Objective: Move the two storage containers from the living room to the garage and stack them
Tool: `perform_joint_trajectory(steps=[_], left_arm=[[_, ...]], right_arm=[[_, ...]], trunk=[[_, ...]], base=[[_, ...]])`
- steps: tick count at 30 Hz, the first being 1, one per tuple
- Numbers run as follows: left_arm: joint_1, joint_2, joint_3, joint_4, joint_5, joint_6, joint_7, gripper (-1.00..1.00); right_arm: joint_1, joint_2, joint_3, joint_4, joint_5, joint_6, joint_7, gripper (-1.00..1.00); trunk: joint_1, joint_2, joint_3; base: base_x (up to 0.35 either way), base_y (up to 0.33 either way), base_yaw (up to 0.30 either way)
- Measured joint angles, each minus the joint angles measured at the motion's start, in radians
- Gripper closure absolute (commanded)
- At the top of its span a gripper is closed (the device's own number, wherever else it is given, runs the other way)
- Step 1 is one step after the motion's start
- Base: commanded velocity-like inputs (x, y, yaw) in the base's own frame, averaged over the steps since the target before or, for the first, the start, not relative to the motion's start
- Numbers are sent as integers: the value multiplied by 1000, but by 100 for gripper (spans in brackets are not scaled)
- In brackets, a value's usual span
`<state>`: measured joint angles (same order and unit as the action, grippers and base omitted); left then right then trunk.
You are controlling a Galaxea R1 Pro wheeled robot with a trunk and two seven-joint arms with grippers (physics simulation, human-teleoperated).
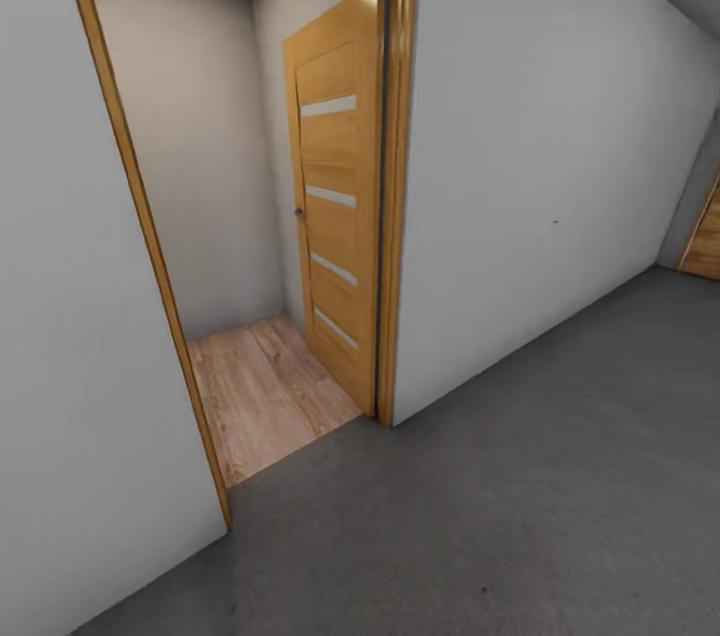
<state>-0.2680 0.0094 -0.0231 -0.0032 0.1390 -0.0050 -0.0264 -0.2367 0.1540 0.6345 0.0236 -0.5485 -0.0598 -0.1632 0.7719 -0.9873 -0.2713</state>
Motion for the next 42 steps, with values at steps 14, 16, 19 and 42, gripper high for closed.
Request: perform_joint_trajectory(steps=[14,16,19,42], left_arm=[[0,-3,0,0,-2,4,-2,-100],[0,-3,0,0,-2,4,-2,-100],[0,-2,0,0,-2,3,-2,-100],[0,-3,0,0,-2,6,-3,-100]], right_arm=[[0,0,0,0,0,0,0,-100],[0,0,0,0,0,0,0,-100],[0,0,0,0,1,0,0,-100],[0,-1,1,0,4,0,0,-100]], trunk=[[0,0,0],[0,0,0],[0,0,0],[0,0,0]], base=[[292,0,-11],[319,0,0],[259,0,0],[208,0,0]])
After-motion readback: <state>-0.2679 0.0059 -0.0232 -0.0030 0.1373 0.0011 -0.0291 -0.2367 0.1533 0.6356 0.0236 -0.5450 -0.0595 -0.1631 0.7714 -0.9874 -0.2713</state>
